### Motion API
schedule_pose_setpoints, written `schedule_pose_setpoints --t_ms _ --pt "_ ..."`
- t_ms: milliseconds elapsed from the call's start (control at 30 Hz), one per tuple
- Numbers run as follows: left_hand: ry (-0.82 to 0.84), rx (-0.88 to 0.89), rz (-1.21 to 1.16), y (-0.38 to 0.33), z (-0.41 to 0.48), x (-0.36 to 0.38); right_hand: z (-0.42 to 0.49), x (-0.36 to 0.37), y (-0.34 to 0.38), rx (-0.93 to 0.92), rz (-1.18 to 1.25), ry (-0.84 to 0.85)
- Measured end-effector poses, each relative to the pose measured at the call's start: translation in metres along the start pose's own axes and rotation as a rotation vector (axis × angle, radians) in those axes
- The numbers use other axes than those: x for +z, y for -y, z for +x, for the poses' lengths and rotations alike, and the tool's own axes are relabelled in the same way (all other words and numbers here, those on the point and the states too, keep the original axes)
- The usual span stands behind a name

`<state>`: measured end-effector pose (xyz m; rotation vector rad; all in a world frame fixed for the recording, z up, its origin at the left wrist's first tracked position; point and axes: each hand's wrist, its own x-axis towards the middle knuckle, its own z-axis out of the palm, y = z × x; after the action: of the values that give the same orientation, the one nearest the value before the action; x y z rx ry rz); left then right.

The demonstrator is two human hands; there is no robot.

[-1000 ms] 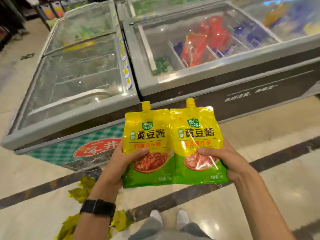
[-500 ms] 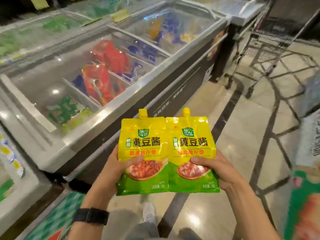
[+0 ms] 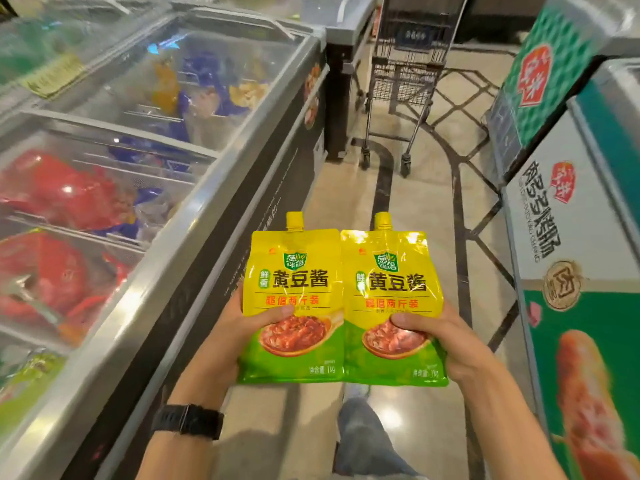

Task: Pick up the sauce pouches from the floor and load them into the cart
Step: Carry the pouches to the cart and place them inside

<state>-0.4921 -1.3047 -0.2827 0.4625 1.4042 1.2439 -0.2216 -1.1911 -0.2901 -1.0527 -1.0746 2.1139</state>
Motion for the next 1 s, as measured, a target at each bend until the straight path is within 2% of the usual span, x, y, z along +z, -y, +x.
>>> schedule_pose_setpoints --t_ms 367,767,900,1000 --pt "0.138 -0.042 0.001 -0.086 0.179 0.081 0.135 -0.078 0.117 -0.026 0.005 -0.069" --pt "0.284 -0.093 0.089 -0.179 0.397 0.121 0.298 -0.118 0.195 -0.064 0.092 -0.262" --pt "0.304 -0.119 0.090 -0.217 0.462 0.137 0.349 -0.127 0.230 -0.088 0.118 -0.269" --pt "0.378 -0.130 0.125 -0.240 0.508 0.152 0.380 -0.139 0.247 -0.089 0.145 -0.308"
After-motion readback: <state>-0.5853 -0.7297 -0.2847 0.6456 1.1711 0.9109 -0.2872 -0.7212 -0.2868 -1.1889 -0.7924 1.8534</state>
